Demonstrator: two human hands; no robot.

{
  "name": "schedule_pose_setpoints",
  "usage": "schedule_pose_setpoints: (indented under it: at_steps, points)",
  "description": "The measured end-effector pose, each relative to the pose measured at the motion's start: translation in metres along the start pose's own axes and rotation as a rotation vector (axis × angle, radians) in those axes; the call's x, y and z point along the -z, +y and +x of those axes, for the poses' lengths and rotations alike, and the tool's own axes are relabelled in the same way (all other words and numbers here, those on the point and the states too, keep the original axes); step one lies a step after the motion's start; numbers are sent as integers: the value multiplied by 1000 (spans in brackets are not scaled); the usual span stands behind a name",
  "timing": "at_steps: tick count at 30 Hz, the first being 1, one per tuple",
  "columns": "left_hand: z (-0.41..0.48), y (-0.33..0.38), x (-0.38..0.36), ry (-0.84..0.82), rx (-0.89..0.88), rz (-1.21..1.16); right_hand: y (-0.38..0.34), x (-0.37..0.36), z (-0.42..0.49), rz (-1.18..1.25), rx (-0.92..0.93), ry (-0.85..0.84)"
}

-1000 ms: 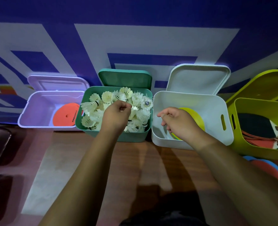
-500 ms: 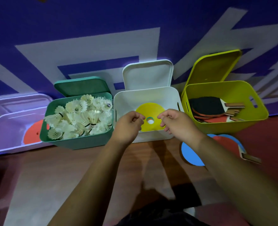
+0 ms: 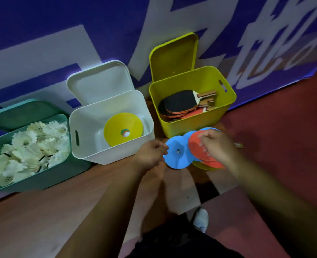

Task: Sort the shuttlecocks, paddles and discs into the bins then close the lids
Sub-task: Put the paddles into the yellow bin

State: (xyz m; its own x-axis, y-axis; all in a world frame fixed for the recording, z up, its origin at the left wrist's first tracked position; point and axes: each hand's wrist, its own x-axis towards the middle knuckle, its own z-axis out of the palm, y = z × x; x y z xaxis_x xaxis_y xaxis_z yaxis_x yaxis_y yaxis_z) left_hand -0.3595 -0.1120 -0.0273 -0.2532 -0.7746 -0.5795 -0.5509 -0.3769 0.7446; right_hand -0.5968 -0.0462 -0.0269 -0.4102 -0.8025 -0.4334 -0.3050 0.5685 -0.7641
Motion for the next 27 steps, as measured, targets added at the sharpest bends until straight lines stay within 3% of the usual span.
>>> schedule_pose_setpoints:
  at_steps: [4,6,10,13,18,27]
  points:
    - [31,-29,-44,-15,107,187,53,40,10,-86,-76,57]
    - [49,-48,-61,90,142,243,68,53,11,-138,-82,68]
    - [43,-37,-82,225,278,28,95,61,20,-192,-90,42]
    - [52,-42,-88,208,379,-104,111,61,25,-219,-108,59]
    - [61,-51,-97,210,394,-314,130,65,44,-237,-152,132]
    - [61,-53,-127,147,510,-633,145,76,76,-415,-91,-29]
